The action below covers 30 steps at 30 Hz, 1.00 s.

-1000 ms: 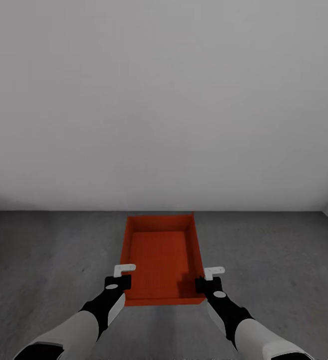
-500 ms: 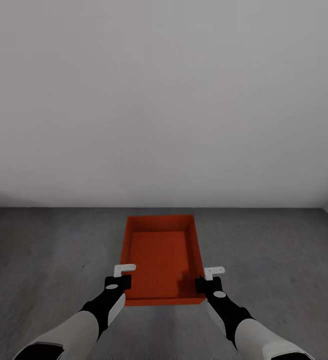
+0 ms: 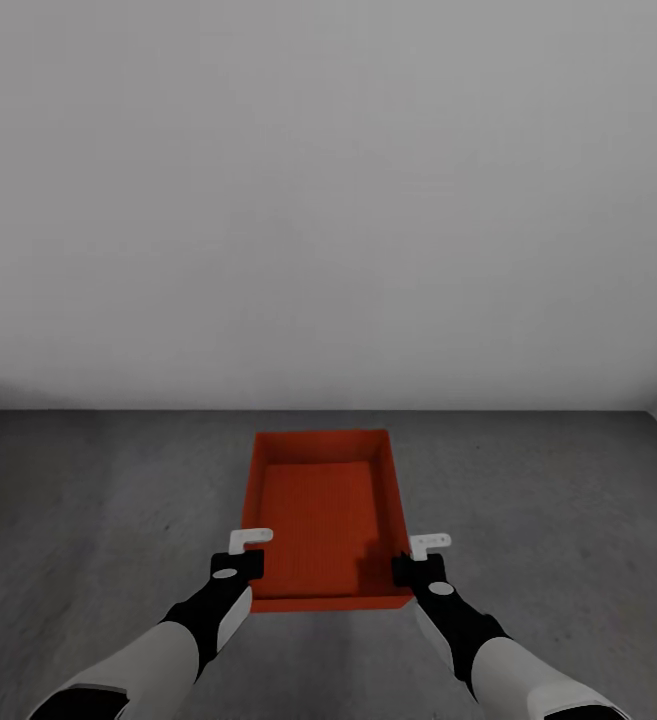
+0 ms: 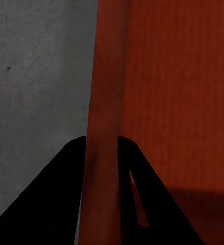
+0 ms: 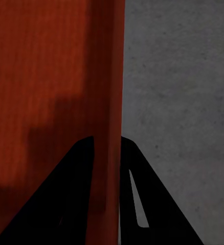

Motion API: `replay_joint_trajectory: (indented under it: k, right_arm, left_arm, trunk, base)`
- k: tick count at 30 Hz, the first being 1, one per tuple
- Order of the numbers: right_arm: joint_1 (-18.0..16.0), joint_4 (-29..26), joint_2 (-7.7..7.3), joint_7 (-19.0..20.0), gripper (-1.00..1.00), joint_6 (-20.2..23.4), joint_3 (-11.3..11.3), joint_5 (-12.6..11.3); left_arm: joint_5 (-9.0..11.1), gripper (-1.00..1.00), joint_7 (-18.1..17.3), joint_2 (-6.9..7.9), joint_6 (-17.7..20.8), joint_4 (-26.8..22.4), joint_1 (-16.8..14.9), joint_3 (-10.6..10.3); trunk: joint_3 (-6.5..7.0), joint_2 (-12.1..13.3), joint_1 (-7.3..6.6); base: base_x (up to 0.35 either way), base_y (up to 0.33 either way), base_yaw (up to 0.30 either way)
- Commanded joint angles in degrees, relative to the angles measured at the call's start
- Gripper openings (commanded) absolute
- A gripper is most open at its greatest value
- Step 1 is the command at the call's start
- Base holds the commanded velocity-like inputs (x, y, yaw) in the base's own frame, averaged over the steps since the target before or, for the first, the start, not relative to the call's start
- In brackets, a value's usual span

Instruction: Move the two storage containers from the living room to the garage. In the garage, place one container on the floor and stack the other container on top of it (either order is fine).

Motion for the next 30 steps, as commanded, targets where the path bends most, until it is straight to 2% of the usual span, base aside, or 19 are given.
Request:
replay_joint_trajectory:
  k: [1,30]
  right_arm:
    - [-0.04,0.22,-0.03,-0.51,-1.0,-0.11,-1.2,-0.39]
    - [-0.04,0.22,-0.14,-0.51,-1.0,-0.06,-1.2,-0.37]
  left_arm:
    - [-0.84,-1.0,0.56,0.3,-1.36,-0.26,-0.05,1.27]
    - [-0.79,-1.0,0.56,0.25,-1.36,-0.35,-0.05,1.27]
  trunk:
    - [-0.06,-0.04,0.0]
    - [-0.07,-0.04,0.0]
  base:
    - [0.0,0.0,0.0]
    - [0.0,0.0,0.0]
